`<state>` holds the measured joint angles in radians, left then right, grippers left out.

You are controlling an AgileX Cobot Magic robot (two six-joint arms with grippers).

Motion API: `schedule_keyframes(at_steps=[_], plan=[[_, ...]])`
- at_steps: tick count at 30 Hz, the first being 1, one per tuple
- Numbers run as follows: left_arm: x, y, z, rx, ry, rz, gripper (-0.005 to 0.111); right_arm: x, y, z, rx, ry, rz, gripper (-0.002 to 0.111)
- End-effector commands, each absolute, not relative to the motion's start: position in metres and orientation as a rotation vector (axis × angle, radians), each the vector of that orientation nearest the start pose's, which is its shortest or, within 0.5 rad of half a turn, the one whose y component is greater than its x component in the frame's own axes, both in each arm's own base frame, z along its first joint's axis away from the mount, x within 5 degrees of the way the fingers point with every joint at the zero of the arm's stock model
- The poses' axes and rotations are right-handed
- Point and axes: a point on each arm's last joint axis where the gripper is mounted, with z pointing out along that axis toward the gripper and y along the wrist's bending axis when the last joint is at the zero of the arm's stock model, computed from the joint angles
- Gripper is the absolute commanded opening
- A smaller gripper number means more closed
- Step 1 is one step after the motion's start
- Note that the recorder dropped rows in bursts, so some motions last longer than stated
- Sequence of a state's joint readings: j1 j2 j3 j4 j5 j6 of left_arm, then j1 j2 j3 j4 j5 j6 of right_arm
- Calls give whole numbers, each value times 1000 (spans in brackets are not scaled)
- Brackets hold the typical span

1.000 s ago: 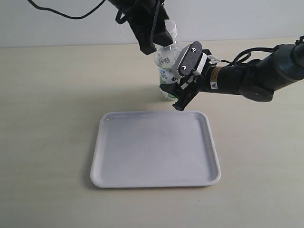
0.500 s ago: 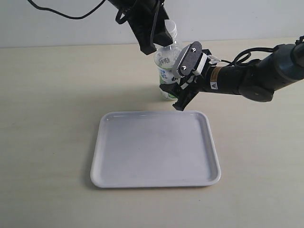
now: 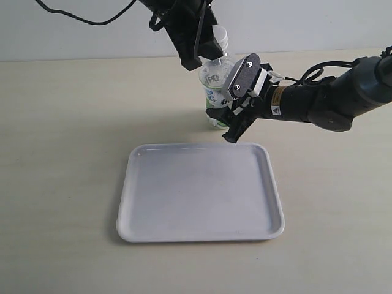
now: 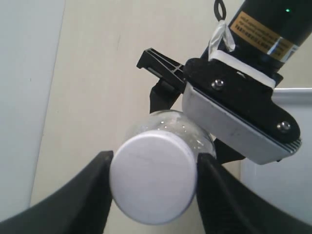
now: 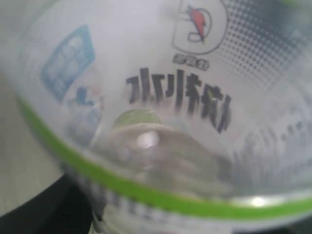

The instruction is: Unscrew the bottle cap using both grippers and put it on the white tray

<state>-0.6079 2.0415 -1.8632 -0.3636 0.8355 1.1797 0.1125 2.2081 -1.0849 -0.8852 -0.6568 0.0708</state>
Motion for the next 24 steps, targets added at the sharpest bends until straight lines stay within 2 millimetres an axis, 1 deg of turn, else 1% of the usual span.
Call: schedule_keyframes(at_steps=[1, 2, 6, 8, 17, 20, 24], plan=[[370, -288, 290, 1753, 1673, -205, 35, 395, 74, 45, -1172, 1991, 68, 0], [369, -288, 291, 1751, 1671, -205, 38, 395, 74, 45, -1172, 1991, 68, 0], [369, -288, 292, 1738, 1682, -214, 54, 395, 74, 45, -1172, 1991, 68, 0], [369, -288, 292, 1721, 1695, -220, 57, 395, 74, 45, -1172, 1991, 68, 0], [369, -288, 292, 1722, 1695, -217, 56, 395, 74, 45, -1172, 1991, 68, 0], [369, -288, 293, 1721, 1694, -217, 50, 395, 74, 45, -1172, 1991, 68, 0], [369, -287, 295, 1722, 1687, -210, 39, 395, 74, 45, -1172, 1991, 68, 0]])
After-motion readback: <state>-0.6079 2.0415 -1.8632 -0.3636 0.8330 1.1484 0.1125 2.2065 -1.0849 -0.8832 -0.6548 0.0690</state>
